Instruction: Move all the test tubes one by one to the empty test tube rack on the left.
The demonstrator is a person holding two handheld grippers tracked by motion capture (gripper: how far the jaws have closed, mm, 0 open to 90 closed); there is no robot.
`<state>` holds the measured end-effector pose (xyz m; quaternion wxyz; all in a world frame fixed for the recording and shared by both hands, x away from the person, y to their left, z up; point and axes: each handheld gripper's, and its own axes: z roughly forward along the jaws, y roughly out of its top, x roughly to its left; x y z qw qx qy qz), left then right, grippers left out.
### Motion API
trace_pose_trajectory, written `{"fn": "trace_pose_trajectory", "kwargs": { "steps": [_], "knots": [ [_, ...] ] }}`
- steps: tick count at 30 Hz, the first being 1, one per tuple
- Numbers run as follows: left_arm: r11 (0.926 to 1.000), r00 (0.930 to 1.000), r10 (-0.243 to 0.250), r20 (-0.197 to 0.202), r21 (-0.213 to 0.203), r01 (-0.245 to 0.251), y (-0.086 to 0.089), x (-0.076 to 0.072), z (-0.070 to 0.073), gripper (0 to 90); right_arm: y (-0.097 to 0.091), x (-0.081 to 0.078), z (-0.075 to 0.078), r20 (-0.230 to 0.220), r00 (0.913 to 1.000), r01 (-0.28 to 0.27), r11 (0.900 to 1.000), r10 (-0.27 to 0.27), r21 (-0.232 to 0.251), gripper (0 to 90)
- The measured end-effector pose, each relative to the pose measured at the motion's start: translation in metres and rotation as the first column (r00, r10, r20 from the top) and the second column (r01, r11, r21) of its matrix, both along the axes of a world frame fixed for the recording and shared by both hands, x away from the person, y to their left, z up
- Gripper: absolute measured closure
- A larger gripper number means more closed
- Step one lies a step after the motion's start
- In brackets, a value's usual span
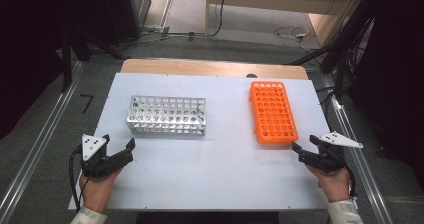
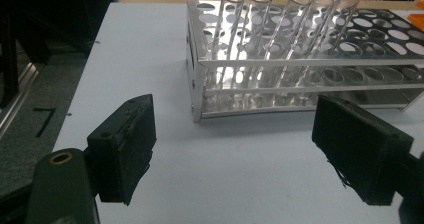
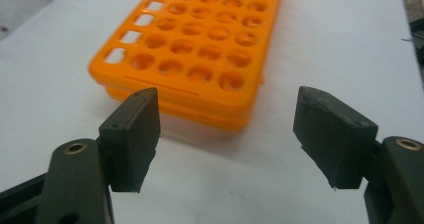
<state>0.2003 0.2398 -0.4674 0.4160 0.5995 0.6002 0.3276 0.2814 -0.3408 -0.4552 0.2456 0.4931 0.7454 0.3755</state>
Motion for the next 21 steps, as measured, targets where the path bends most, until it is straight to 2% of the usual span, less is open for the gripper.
{"fn": "trace_pose_trajectory", "kwargs": {
  "steps": [5,11,18,21],
  "knots": [
    [1.0000,0.9997,0.006,-0.022,0.004,-0.006,0.008,-0.001,-0.004,17.3,-0.019,0.002,-0.007,-0.018,0.9975,0.069,0.9976,-0.069,-0.002,25.3],
    [0.9985,0.9978,0.054,-0.039,-0.008,-0.054,0.020,0.002,-0.008,17.3,-0.038,0.005,-0.018,-0.055,0.9873,0.150,0.9887,-0.149,0.008,25.0],
    [0.9971,0.9953,0.069,-0.068,-0.027,-0.071,0.026,0.006,-0.011,17.3,-0.054,0.007,-0.027,-0.075,0.9763,0.205,0.9787,-0.203,0.014,23.7],
    [0.9975,0.9949,0.065,-0.077,-0.020,-0.067,0.025,0.007,-0.012,17.3,-0.056,0.008,-0.030,-0.101,0.9734,0.208,0.9779,-0.206,0.015,20.7]
  ]
}}
